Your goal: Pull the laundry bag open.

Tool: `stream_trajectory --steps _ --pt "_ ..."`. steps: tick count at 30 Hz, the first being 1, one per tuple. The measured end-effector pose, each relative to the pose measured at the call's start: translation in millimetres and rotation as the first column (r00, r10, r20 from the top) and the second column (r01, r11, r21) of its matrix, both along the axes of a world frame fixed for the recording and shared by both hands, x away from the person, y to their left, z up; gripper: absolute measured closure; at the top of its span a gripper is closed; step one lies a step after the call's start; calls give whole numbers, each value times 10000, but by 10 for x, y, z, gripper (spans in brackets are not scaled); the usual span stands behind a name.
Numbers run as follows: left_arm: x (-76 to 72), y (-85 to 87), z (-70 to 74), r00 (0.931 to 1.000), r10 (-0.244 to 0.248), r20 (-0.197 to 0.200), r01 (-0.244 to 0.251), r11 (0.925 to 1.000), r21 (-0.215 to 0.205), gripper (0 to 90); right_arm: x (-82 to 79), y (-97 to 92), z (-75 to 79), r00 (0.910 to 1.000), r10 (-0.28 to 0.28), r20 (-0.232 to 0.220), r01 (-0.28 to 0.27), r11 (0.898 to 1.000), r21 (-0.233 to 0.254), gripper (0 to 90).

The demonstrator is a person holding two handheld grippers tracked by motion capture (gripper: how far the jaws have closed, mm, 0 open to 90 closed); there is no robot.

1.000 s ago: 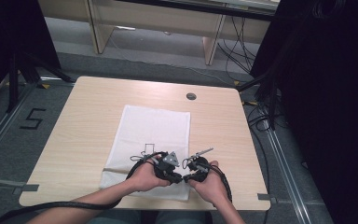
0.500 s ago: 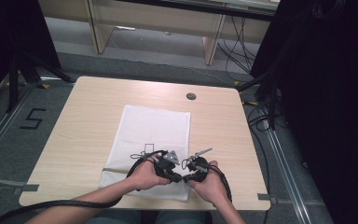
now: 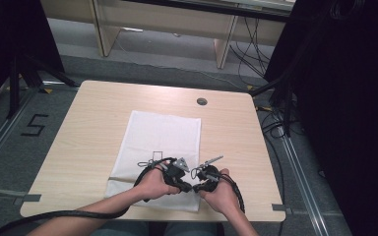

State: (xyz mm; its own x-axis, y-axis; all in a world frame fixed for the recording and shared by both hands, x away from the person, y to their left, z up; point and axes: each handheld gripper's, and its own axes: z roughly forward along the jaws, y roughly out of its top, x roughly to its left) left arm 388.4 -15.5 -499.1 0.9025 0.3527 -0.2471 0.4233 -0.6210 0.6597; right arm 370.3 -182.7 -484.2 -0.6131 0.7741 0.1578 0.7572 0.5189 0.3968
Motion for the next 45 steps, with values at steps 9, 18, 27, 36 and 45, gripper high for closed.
stream_trajectory --steps 9,18,27,36,45 --pt "4 11 9 10000 -68 -17 68 10000 -3 872 -12 12 5 10000 17 -41 -17 10000 -68 900" --pt "1 140 52 10000 14 -5 -14 9999 -152 872 -1 16 3 9999 144 14 -144 9999 -82 900" --pt "13 170 48 9998 51 -169 -57 9994 -330 872 -7 17 2 9994 299 145 -298 9995 -103 900" --pt "-15 250 71 10000 72 -57 -74 9995 -303 872 -12 25 3 9993 311 201 -308 9994 -186 900" --pt "-18 267 72 10000 29 12 -29 9993 -384 872 -12 14 5 9997 210 89 -209 9997 -107 900"
